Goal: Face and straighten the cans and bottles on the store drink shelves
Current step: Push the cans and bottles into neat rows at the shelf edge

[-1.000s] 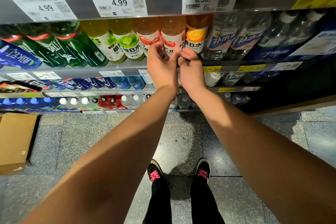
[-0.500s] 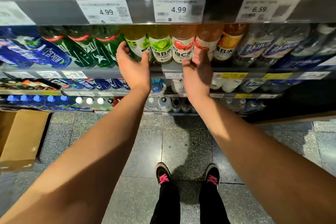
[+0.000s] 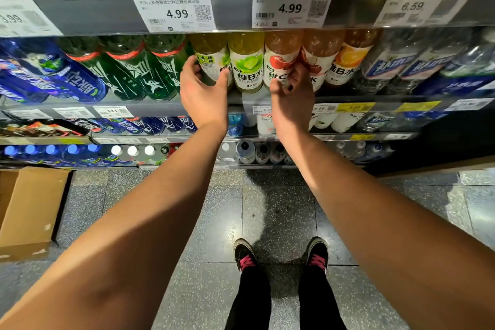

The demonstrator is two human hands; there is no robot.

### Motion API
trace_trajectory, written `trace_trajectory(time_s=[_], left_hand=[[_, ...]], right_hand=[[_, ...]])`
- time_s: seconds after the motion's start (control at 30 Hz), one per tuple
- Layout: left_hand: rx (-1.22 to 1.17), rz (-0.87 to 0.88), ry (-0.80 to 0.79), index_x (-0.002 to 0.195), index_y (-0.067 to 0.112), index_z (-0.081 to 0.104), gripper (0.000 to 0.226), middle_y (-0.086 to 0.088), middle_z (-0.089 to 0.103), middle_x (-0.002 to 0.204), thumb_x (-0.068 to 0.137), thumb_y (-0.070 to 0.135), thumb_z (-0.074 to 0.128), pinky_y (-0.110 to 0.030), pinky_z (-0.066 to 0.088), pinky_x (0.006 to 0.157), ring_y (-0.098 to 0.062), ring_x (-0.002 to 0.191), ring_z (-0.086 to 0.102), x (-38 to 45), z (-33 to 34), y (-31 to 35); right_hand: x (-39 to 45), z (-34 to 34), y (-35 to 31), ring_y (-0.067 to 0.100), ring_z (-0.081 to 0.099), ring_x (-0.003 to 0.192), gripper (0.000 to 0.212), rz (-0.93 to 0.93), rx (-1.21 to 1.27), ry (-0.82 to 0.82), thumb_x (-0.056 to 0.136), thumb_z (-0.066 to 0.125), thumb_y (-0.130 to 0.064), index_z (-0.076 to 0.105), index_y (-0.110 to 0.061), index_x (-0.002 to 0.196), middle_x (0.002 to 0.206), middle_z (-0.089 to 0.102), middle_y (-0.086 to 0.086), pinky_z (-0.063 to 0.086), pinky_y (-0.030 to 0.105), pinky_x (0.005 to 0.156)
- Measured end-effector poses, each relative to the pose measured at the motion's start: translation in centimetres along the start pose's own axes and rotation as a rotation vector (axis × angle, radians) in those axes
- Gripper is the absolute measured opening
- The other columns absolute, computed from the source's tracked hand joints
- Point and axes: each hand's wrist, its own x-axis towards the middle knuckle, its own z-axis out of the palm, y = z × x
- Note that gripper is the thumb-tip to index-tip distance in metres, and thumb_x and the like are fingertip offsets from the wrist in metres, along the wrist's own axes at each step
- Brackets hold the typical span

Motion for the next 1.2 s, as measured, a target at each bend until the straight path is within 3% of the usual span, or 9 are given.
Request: trace_trajectory(time_s=[0.13,0.33,0.43,0.53,0.67,0.87,1.03,1.13,1.2], left_hand=[[-0.083,0.018,0.021,0.12,0.013,0.058,0.057,-0.001,0.062,0.107,0.073,0.032,0.085,-0.016,0.045,0.083,-0.012,0.089,0.058,-1.0,0.0,0.8],[-0.144,0.038,-0.023,0.089,0.018,0.054,0.032,-0.006,0.062,0.087,0.076,0.022,0.082,-0.028,0.048,0.076,-0.018,0.076,0.057,-3.6,1.0,1.8],[-0.191,0.006,-0.11,0.088,0.017,0.059,0.023,-0.001,0.064,0.08,0.079,0.022,0.081,-0.023,0.048,0.074,-0.01,0.07,0.056,-4.8,1.9,2.2],[-0.219,-0.04,-0.191,0.089,0.02,0.065,0.023,0.003,0.068,0.08,0.077,0.029,0.082,-0.028,0.051,0.076,-0.009,0.072,0.062,-5.4,3.0,2.6],[-0.145,-0.052,-0.201,0.09,0.022,0.067,0.028,0.007,0.07,0.08,0.074,0.039,0.084,-0.03,0.054,0.078,-0.013,0.077,0.067,-5.5,4.3,3.6],[-0.146,-0.089,-0.158,0.085,0.022,0.064,0.024,0.011,0.065,0.074,0.076,0.03,0.084,-0.025,0.052,0.074,-0.01,0.071,0.064,-5.4,4.7,4.1],[-0.139,-0.059,-0.214,0.087,0.021,0.063,0.023,0.011,0.065,0.077,0.077,0.025,0.084,-0.015,0.049,0.07,-0.006,0.071,0.062,-5.2,3.3,3.1],[-0.156,-0.044,-0.215,0.089,0.022,0.062,0.024,0.011,0.064,0.077,0.078,0.024,0.083,-0.021,0.051,0.074,-0.007,0.07,0.061,-5.0,1.8,2.4],[-0.161,-0.036,-0.215,0.091,0.022,0.062,0.024,0.008,0.065,0.081,0.079,0.022,0.082,-0.026,0.052,0.077,-0.01,0.075,0.062,-5.0,0.5,2.0]], right_hand=[[0.1,0.3,0.4,0.019,0.059,0.121,0.062,-0.004,-0.016,0.012,0.08,0.056,-0.036,0.05,-0.015,0.138,0.132,0.062,0.005,0.05,0.041,0.102],[1.0,-1.0,0.3,0.02,0.063,0.112,0.041,-0.075,-0.063,-0.055,0.088,0.059,-0.017,0.061,-0.011,0.129,0.121,0.068,0.008,0.052,0.034,0.097],[1.2,-2.2,1.3,0.024,0.066,0.096,0.03,-0.134,-0.091,0.082,0.088,0.062,-0.016,0.066,-0.004,0.116,0.107,0.071,0.014,0.054,0.033,0.081],[1.6,-3.5,2.0,0.025,0.065,0.088,0.037,-0.159,-0.008,0.255,0.083,0.063,-0.019,0.062,0.003,0.112,0.103,0.068,0.017,0.049,0.02,0.071],[2.5,-4.0,2.7,0.021,0.069,0.088,0.045,-0.218,0.0,0.204,0.084,0.063,-0.024,0.061,0.006,0.117,0.105,0.071,0.019,0.053,0.014,0.07],[3.2,-4.3,2.8,0.019,0.064,0.084,0.029,-0.132,0.056,0.211,0.084,0.065,0.001,0.061,0.01,0.112,0.101,0.07,0.02,0.042,0.001,0.068],[3.3,-4.8,2.5,0.017,0.065,0.096,0.03,-0.053,0.162,0.129,0.089,0.063,0.0,0.059,0.006,0.118,0.108,0.069,0.016,0.052,0.016,0.082],[2.9,-4.9,2.5,0.013,0.063,0.094,0.027,-0.011,0.2,0.084,0.088,0.064,0.001,0.06,0.004,0.115,0.102,0.067,0.007,0.05,0.023,0.085],[1.7,-4.9,2.3,0.01,0.061,0.093,0.028,-0.012,0.131,0.072,0.089,0.065,-0.003,0.06,0.0,0.116,0.101,0.064,0.001,0.048,0.017,0.082]])
